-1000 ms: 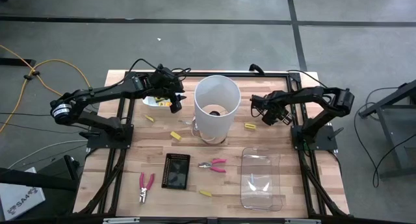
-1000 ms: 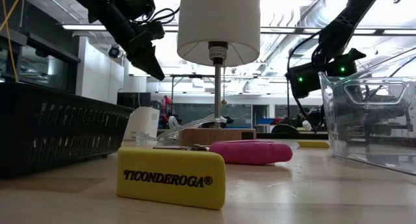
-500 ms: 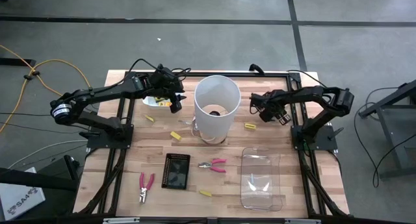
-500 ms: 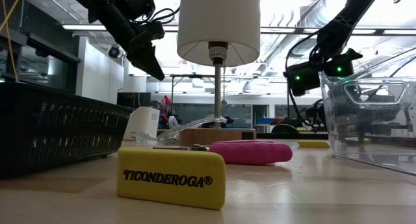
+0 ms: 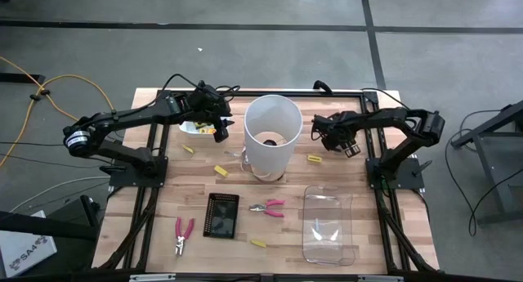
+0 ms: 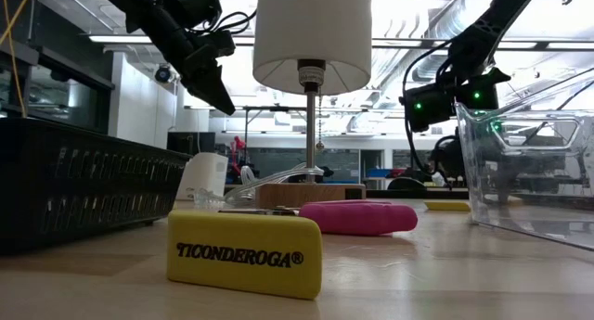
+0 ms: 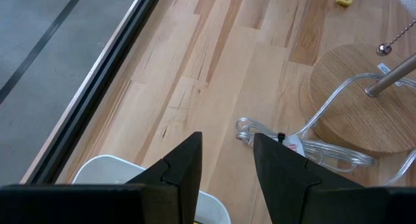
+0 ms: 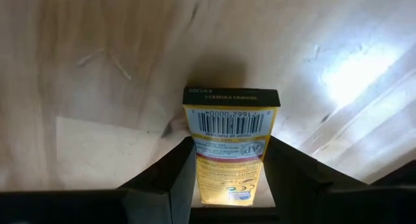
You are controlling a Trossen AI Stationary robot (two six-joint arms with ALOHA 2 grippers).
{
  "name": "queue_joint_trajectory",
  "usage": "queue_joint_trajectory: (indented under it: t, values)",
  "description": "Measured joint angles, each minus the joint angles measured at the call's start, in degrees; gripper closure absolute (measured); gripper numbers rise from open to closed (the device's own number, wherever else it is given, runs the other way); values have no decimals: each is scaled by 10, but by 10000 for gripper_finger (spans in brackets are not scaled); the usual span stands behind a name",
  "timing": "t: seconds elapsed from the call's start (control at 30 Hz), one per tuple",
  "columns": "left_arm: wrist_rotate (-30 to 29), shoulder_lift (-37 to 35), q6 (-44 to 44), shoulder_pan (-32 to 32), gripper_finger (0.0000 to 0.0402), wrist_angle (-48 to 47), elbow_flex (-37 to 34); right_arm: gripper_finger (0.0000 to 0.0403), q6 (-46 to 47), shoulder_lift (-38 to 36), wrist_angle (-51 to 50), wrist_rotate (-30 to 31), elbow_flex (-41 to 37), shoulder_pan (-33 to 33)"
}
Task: Pick & Place School Supplies
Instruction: Put the crayon box into the white bin
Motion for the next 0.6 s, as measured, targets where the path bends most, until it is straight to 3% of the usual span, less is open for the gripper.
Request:
queue_joint_trajectory:
  t: [0.6]
  values:
    - [0,0,0,0,269,0,0,244,63,0,4,-7,16,-16]
